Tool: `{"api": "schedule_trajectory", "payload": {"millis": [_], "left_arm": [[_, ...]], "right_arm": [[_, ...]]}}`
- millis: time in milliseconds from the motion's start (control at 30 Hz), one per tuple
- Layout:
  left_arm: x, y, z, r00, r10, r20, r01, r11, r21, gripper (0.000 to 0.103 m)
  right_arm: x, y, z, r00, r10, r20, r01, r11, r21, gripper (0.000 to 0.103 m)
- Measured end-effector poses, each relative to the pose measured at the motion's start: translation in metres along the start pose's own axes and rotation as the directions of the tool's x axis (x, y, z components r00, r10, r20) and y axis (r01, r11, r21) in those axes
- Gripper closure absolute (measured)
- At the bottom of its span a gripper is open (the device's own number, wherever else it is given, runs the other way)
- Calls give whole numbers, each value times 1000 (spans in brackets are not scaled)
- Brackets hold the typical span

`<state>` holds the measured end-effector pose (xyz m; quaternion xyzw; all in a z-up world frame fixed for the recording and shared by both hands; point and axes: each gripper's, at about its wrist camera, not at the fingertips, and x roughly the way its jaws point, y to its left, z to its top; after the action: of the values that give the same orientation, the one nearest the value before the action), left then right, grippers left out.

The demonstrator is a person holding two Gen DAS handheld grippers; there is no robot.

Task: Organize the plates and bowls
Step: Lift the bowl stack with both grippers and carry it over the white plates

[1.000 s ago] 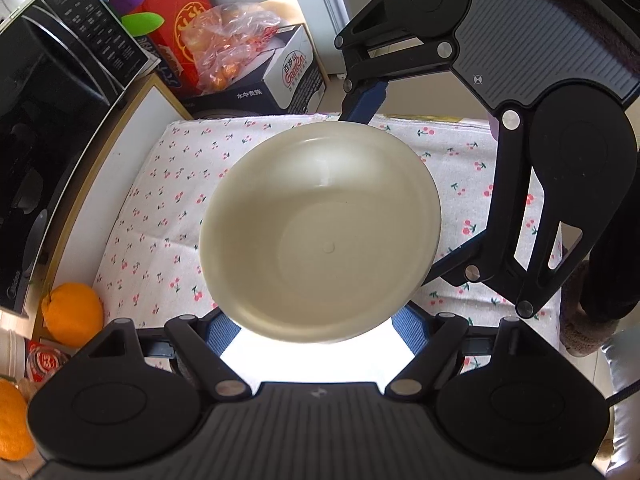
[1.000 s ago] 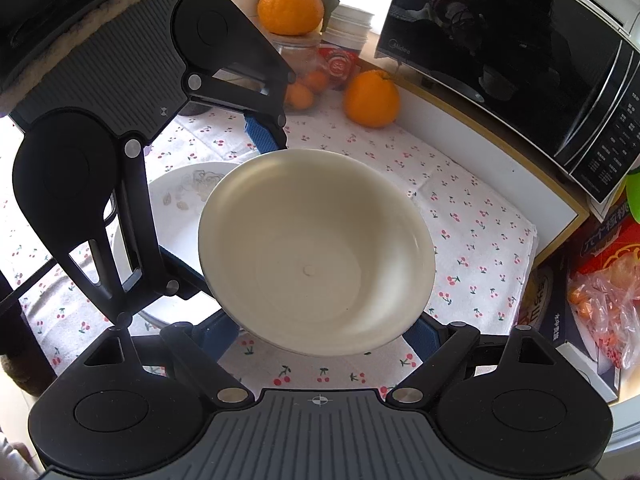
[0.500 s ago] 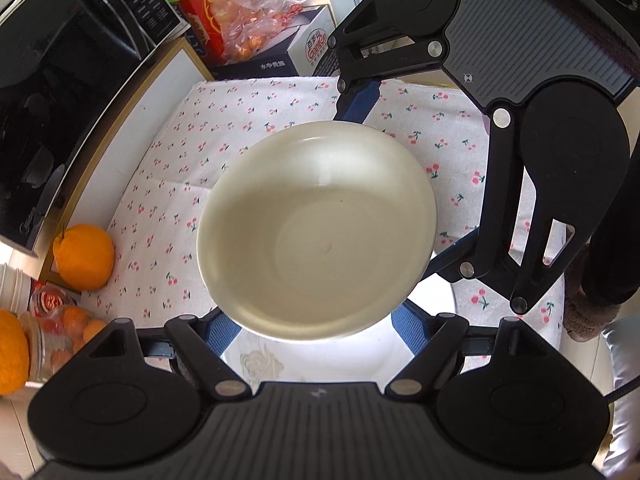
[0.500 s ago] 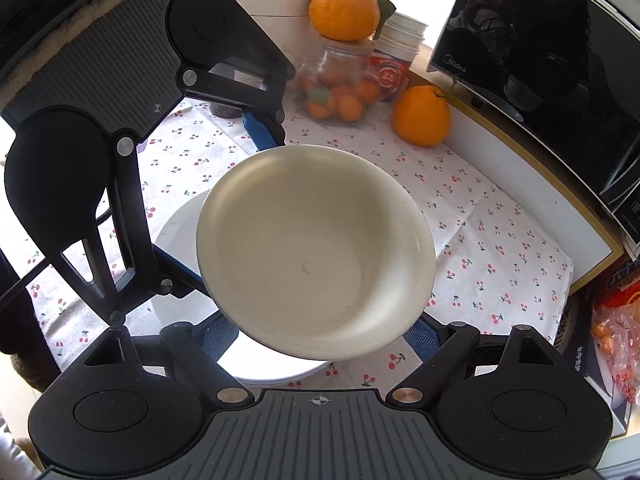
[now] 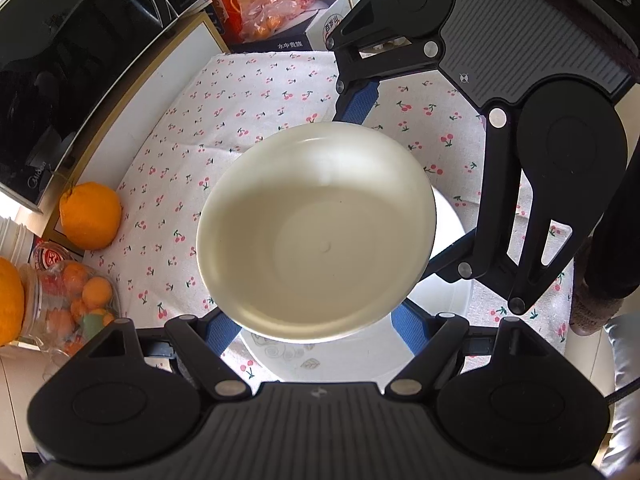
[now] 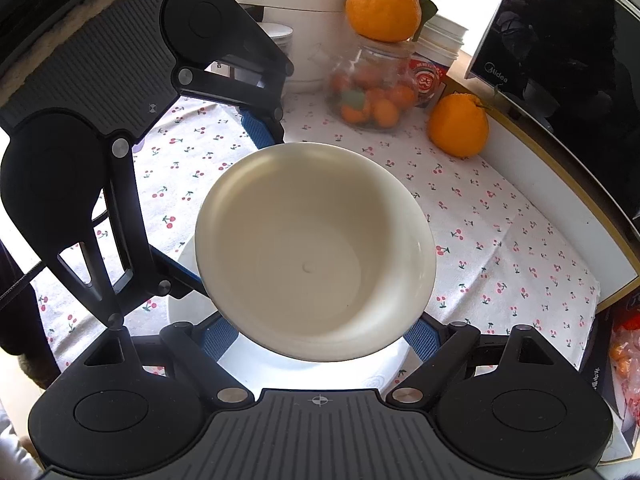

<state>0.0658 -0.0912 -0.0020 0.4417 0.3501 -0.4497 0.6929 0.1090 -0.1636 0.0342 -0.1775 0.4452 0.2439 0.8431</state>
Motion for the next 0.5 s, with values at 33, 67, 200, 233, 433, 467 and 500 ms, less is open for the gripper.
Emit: {"api": "schedule_trajectory", "payload": {"millis": [33, 67, 200, 233, 433, 467, 500], "left_arm": [[1, 0, -1, 1000, -2, -2, 2, 1000, -3, 25], [2, 0, -2, 1000, -4, -4, 4, 1000, -5, 25], [8, 1, -4, 1000, -13, -14, 13, 1000, -9, 25], [9, 1, -5, 1000, -14, -16, 14, 1000, -10, 25], [16, 4, -8, 1000, -23, -20, 23, 999, -24, 25], [17, 4, -8, 999, -25, -22, 25, 999, -24, 25], [18, 4, -8, 999, -27, -22, 26, 999, -25, 25]], "right_arm": [[2, 0, 1, 1000, 3, -4, -3, 1000, -1, 14], [3, 1, 1, 1000, 5, -9, -5, 1000, -1, 14], [10, 3, 1, 1000, 8, -28, -9, 1000, -11, 14], [12, 3, 1, 999, 10, -32, -10, 1000, -11, 14], [17, 4, 4, 999, 11, -49, -12, 1000, -19, 14], [17, 4, 4, 999, 12, -52, -13, 1000, -21, 14], [17, 4, 4, 998, 13, -55, -14, 1000, -23, 14]]}}
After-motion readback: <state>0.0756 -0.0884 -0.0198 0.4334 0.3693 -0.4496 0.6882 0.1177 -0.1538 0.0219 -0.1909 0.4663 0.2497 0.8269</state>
